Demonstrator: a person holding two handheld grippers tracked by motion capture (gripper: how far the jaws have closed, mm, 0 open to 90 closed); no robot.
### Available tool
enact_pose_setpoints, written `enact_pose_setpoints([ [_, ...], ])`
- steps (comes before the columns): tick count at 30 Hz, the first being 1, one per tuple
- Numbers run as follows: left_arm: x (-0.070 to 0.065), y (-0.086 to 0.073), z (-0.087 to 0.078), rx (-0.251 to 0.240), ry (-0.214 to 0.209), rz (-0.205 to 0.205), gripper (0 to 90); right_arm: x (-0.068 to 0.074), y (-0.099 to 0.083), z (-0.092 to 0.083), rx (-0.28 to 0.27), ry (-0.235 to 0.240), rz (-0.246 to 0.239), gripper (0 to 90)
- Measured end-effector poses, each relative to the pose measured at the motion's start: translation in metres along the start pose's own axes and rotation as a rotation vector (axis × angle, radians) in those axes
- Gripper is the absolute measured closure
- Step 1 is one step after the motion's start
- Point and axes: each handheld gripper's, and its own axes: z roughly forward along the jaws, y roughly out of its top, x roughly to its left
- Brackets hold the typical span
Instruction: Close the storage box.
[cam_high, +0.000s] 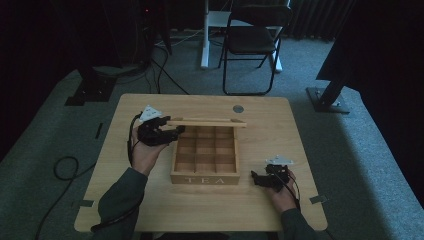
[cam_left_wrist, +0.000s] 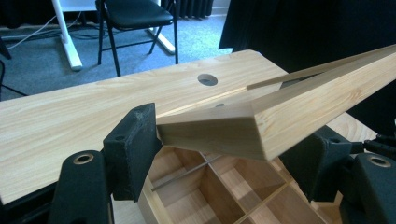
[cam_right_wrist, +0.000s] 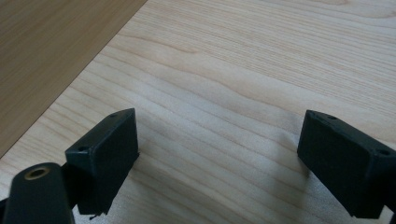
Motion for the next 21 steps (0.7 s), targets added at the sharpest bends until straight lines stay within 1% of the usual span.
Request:
enact_pose_setpoints([
  [5, -0.005, -0.004, -0.002, 0.004, 0.019, 0.014, 30.9, 0.0, 0.0, 0.0, 0.0, 0.0, 0.0, 12.0],
  [7, -0.006, -0.006, -0.003, 0.005, 0.021, 0.012, 30.8, 0.0, 0.0, 0.0, -0.001, 0.0, 0.0, 12.0],
  [21, -0.007, -0.018, -0.005, 0.005, 0.006, -0.021, 30.6, 0.0, 0.0, 0.0, 0.0, 0.0, -0.001, 12.0],
])
